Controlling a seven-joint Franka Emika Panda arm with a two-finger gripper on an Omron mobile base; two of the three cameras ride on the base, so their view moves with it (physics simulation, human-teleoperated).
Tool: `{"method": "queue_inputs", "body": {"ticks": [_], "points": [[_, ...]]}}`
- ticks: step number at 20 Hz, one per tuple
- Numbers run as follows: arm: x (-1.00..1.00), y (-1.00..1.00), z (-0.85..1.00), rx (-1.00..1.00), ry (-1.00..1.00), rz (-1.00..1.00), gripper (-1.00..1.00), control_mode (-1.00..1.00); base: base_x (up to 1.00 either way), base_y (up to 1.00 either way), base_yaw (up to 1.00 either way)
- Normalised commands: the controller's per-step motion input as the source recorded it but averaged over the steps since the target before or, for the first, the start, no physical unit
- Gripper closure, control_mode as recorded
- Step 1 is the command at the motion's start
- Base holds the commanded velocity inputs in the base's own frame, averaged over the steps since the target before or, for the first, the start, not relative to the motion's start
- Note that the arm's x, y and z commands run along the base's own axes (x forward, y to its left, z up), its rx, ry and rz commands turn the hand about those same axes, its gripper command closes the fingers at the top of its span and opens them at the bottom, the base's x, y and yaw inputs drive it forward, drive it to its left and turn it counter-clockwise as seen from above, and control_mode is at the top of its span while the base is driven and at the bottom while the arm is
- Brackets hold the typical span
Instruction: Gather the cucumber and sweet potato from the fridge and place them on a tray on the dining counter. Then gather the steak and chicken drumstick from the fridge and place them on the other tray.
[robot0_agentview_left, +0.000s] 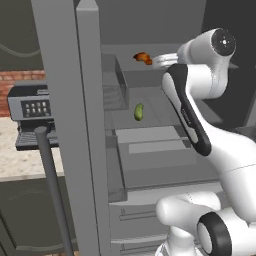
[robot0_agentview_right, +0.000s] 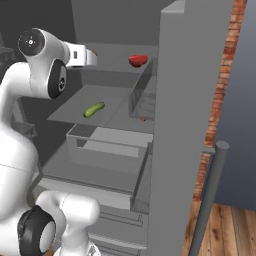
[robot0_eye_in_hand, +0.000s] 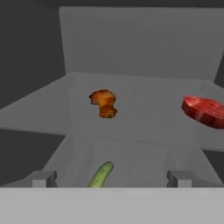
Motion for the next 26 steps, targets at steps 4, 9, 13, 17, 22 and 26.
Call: {"method": "queue_inputs", "body": {"ticks": [4,9,13,17,22,26], "points": [[0.34,0.03,-0.08,0.0,0.05,0.0,-1.0,-1.0,0.0,0.0,0.0],[0.27,0.01,-0.2,0.0,0.0,0.0,-1.0,-1.0,0.0,0.0,0.0],[0.29,0.03,-0.28,0.0,0.0,0.0,-1.0,-1.0,0.0,0.0,0.0],[0.32,0.02,-0.03,0.0,0.0,0.0,-1.0,-1.0,0.0,0.0,0.0],[0.32,0.01,0.0,0.0,0.0,0.0,-1.0,-1.0,0.0,0.0,0.0],[0.26,0.05,0.0,0.0,0.0,0.0,-1.0,-1.0,0.0,0.0,0.0]]}}
